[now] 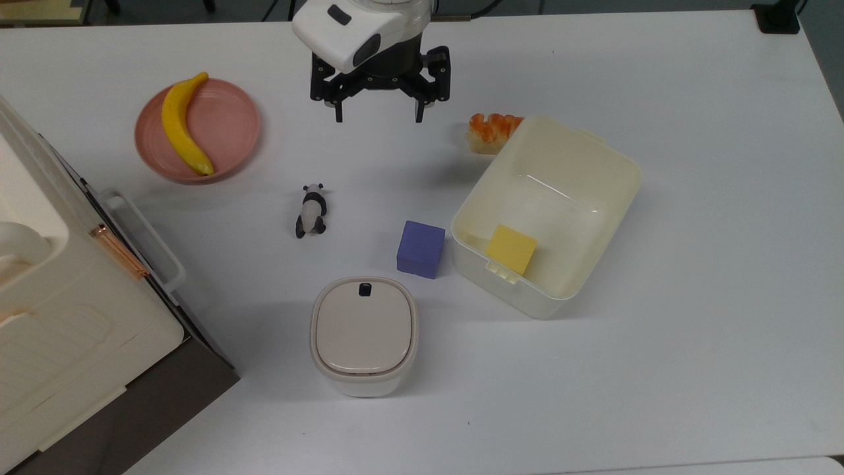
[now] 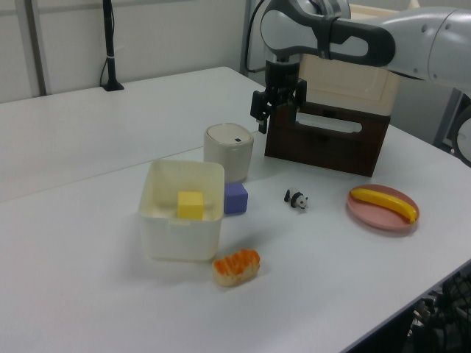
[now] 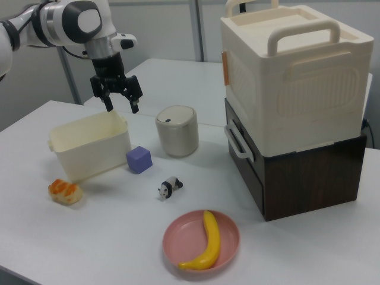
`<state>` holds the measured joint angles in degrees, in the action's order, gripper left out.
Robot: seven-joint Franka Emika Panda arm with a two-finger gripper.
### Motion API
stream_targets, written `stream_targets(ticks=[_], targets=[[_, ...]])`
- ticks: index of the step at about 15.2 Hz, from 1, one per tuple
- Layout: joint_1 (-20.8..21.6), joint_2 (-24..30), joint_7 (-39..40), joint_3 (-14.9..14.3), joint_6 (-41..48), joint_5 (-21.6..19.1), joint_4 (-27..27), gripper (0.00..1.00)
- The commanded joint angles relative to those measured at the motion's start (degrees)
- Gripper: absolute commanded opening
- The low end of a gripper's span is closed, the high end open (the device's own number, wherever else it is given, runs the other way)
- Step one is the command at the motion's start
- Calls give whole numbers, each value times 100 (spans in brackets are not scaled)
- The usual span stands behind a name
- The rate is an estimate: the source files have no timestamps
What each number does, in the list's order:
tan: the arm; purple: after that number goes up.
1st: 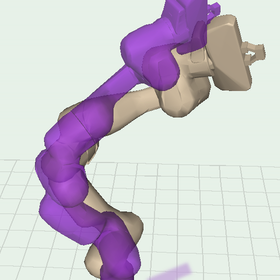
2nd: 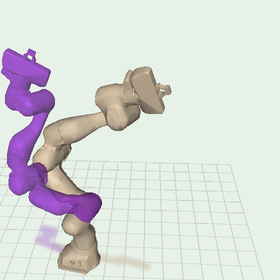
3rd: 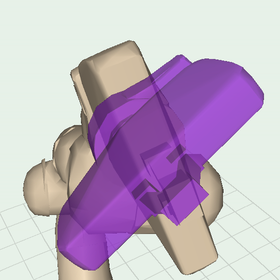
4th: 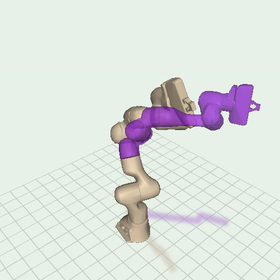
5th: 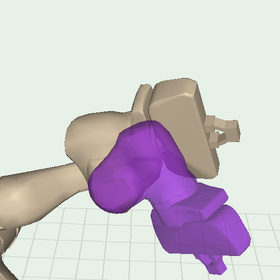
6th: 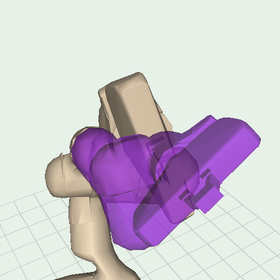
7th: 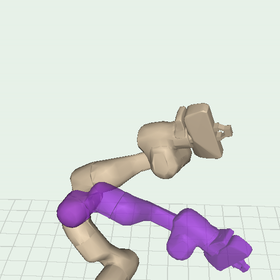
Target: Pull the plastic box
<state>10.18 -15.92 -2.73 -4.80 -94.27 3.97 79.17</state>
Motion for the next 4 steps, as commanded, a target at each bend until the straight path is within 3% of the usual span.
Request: stream_targets(ticks=[1, 4], targets=[[29, 133, -482, -74, 75, 69, 125, 100], [2, 133, -554, -65, 66, 60, 134, 100]])
